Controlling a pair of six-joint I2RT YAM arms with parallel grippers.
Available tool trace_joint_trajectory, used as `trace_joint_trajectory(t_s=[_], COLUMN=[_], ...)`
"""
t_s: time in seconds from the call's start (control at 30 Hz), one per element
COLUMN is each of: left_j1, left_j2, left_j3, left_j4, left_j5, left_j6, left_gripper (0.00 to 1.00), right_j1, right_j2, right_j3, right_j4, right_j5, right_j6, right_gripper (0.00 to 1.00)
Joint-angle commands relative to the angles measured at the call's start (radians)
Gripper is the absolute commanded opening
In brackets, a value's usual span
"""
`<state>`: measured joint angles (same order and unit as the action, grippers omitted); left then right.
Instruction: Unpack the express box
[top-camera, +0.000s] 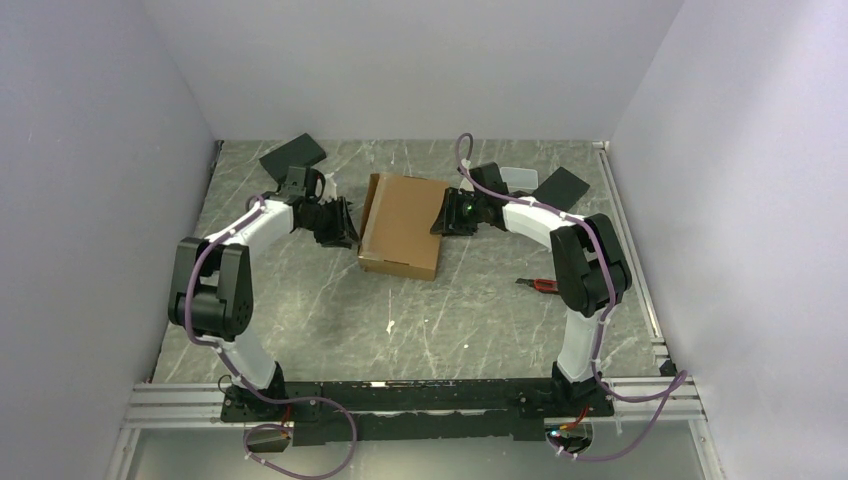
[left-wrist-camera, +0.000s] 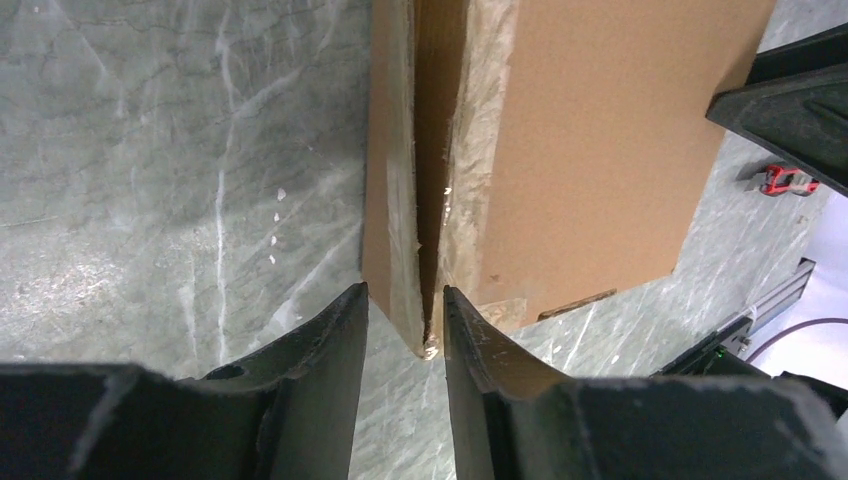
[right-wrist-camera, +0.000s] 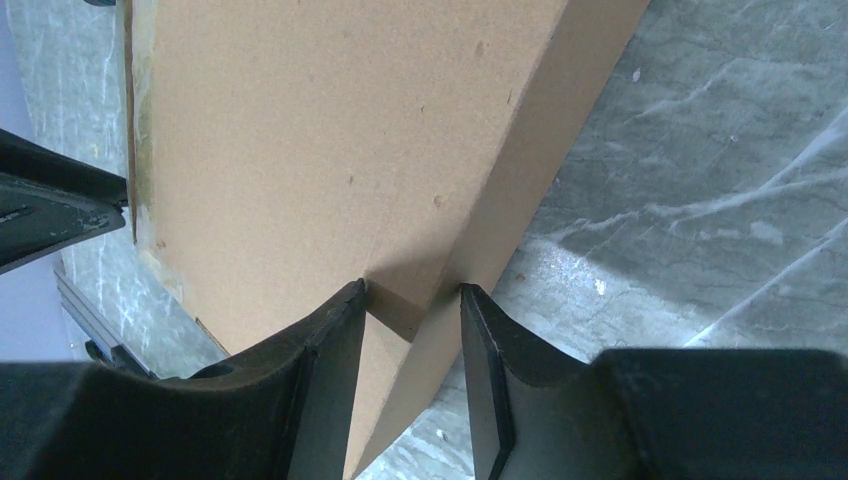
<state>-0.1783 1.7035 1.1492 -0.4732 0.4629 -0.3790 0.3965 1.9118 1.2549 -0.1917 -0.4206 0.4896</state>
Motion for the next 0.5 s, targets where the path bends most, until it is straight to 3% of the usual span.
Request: trace_joint_trajectory(t_s=[0.0, 0.2, 0.47], left_j1=[-0.006, -0.006, -0.004], left_j2=[0.005, 0.004, 0.016], left_j3=[-0.009, -0.021, -0.032], left_j4=[-0.018, -0.057, -0.102], left_j5=[-0.049, -0.108, -0.224], left_j6=[0.024, 0.039, 0.050], left_gripper=[0.36, 0.30, 0.31], right_j1=[0.005, 0.005, 0.004], right_j2=[-0.002, 0.004, 0.003], right_j3=[-0.020, -0.023, -0.028], right_j4=[-0.029, -0.031, -0.030], right_j5=[0.034, 0.041, 0.051], right_j6=[-0.027, -0.024, -0.024], right_gripper=[0.42, 0.41, 0.40])
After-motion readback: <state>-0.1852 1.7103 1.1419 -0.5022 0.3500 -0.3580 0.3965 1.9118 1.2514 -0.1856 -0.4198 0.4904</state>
